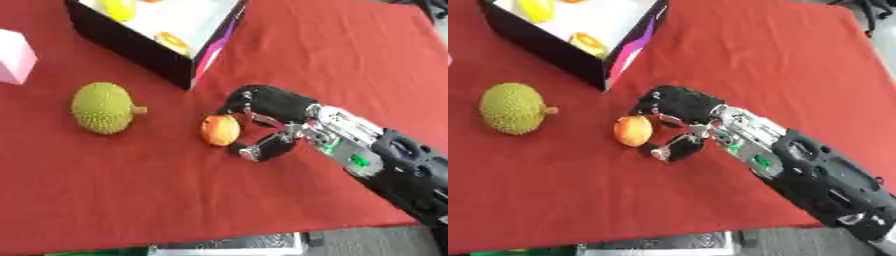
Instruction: Pick up objects on the table and place them in the box.
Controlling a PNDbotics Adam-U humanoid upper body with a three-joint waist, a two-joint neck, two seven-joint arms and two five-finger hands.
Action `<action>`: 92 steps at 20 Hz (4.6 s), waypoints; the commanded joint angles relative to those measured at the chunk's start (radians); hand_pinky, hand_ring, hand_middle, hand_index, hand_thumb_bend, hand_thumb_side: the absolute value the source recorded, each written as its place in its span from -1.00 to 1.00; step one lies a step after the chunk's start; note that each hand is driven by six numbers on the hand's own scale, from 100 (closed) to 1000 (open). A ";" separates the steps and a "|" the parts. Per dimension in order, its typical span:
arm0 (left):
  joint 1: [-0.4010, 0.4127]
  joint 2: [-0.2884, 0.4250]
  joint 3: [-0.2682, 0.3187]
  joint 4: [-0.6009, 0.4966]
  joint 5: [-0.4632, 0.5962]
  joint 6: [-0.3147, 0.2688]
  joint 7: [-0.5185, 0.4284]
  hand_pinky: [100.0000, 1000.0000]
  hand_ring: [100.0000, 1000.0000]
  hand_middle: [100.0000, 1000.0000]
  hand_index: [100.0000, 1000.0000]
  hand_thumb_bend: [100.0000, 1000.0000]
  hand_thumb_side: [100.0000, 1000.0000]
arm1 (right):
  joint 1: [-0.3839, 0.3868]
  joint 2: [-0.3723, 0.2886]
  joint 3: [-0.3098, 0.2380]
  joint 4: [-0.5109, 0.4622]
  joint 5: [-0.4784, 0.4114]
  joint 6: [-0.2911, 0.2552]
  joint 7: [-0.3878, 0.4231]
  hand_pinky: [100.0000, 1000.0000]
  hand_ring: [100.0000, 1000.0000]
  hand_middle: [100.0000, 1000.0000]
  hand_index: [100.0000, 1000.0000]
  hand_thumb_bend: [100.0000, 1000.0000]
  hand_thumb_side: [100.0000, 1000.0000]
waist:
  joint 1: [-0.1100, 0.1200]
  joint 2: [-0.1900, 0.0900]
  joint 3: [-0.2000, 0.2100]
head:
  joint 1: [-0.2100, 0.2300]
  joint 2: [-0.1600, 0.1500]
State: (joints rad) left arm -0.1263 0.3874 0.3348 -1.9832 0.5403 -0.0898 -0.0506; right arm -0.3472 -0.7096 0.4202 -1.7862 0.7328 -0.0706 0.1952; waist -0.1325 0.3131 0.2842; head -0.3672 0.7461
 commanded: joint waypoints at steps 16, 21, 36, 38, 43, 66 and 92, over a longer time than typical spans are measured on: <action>-0.006 0.015 -0.004 -0.017 -0.008 0.003 -0.018 0.57 0.74 0.56 0.63 -1.00 0.26 | 0.025 -0.040 -0.015 -0.090 -0.078 0.027 0.021 0.79 0.58 0.14 0.44 -1.00 -0.82 | 0.007 -0.017 -0.011 | 0.000 0.000; -0.006 0.017 -0.005 -0.017 -0.007 0.003 -0.022 0.57 0.74 0.56 0.63 -1.00 0.25 | 0.036 -0.050 -0.011 -0.113 -0.134 0.038 0.075 0.82 0.59 0.17 0.47 -1.00 -0.86 | 0.010 -0.019 -0.014 | 0.001 -0.002; -0.005 0.022 -0.009 -0.017 -0.009 -0.001 -0.033 0.58 0.75 0.56 0.64 -1.00 0.24 | 0.063 -0.065 -0.028 -0.192 -0.238 0.094 0.090 0.84 0.58 0.13 0.39 -1.00 -0.88 | 0.013 -0.021 -0.027 | 0.005 0.002; -0.004 0.023 -0.009 -0.017 -0.009 -0.001 -0.034 0.58 0.75 0.56 0.64 -1.00 0.24 | 0.066 -0.067 -0.038 -0.209 -0.255 0.098 0.083 0.84 0.57 0.10 0.35 -1.00 -0.91 | 0.013 -0.023 -0.029 | 0.006 0.001; -0.002 0.023 -0.003 -0.017 -0.005 -0.004 -0.024 0.58 0.75 0.57 0.63 -1.00 0.24 | 0.056 -0.089 -0.076 -0.214 -0.290 0.053 0.013 0.79 0.52 0.05 0.29 -1.00 -1.00 | 0.013 -0.028 -0.031 | 0.010 0.000; -0.030 0.043 -0.014 -0.017 0.011 -0.004 -0.024 0.59 0.74 0.55 0.63 -1.00 0.24 | -0.052 -0.399 -0.319 -0.205 -0.478 0.215 -0.253 0.67 0.42 0.00 0.24 -0.85 -1.00 | -0.035 -0.044 0.097 | -0.101 -0.015; -0.135 0.057 -0.077 -0.017 0.090 0.007 -0.085 0.59 0.75 0.54 0.63 -1.00 0.23 | -0.175 -0.343 -0.245 0.109 -0.320 0.093 -0.295 0.66 0.48 0.08 0.34 -0.55 -0.88 | -0.067 -0.030 0.290 | -0.259 -0.024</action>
State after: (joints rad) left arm -0.2528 0.4154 0.2554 -1.9832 0.6246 -0.0799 -0.1312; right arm -0.5092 -1.0317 0.1824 -1.6783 0.3918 0.0322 -0.1050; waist -0.2091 0.2962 0.5745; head -0.6194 0.7356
